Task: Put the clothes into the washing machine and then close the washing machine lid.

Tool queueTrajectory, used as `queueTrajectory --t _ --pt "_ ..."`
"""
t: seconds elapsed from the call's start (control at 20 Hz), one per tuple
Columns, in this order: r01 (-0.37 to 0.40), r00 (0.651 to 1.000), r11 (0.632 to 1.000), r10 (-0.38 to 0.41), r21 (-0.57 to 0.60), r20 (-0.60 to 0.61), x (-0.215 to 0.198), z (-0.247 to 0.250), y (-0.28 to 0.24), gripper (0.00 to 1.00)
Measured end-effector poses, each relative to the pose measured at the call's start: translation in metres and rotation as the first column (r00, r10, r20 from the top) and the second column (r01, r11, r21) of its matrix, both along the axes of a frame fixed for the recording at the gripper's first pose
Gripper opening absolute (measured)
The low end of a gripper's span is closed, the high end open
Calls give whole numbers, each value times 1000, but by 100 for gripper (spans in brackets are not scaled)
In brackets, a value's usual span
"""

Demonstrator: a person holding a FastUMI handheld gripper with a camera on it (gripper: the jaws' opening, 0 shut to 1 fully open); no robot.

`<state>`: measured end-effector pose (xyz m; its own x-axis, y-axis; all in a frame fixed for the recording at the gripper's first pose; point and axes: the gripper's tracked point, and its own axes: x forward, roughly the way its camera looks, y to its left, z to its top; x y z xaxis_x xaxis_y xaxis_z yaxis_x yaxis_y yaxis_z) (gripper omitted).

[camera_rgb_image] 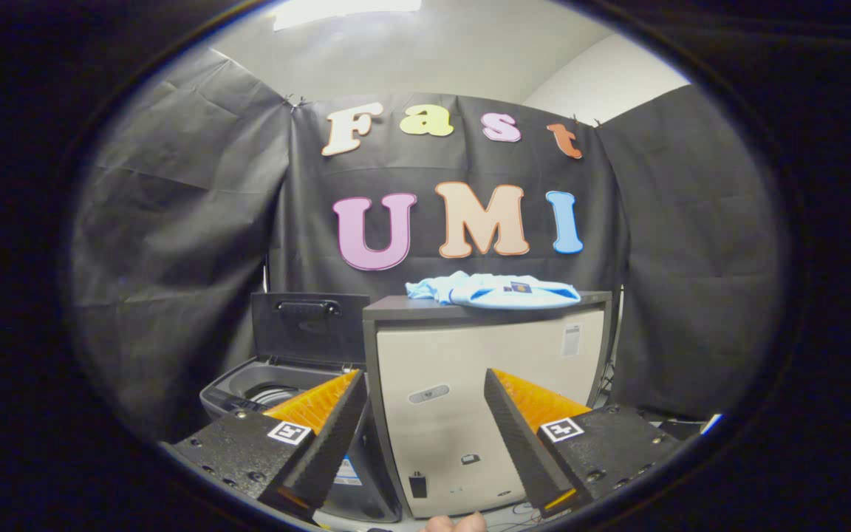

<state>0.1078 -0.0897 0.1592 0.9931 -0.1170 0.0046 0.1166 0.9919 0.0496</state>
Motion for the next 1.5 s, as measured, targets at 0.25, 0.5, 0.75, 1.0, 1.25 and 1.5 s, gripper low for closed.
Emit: queueTrajectory --t 0.25,0.5,0.75,1.0,1.25,1.5 --pt "27 999 1000 -27 0 -31 38 26 -29 97" --pt "46 993 999 -44 19 -113 93 51 -57 97" --pt "75 985 997 -74 -2 -154 149 80 -84 97" --pt "100 965 994 -108 -48 -240 198 77 -111 97" --pt "156 903 986 -169 -66 -395 231 38 -145 98" --pt "146 866 989 -145 -37 -479 248 16 -142 99"
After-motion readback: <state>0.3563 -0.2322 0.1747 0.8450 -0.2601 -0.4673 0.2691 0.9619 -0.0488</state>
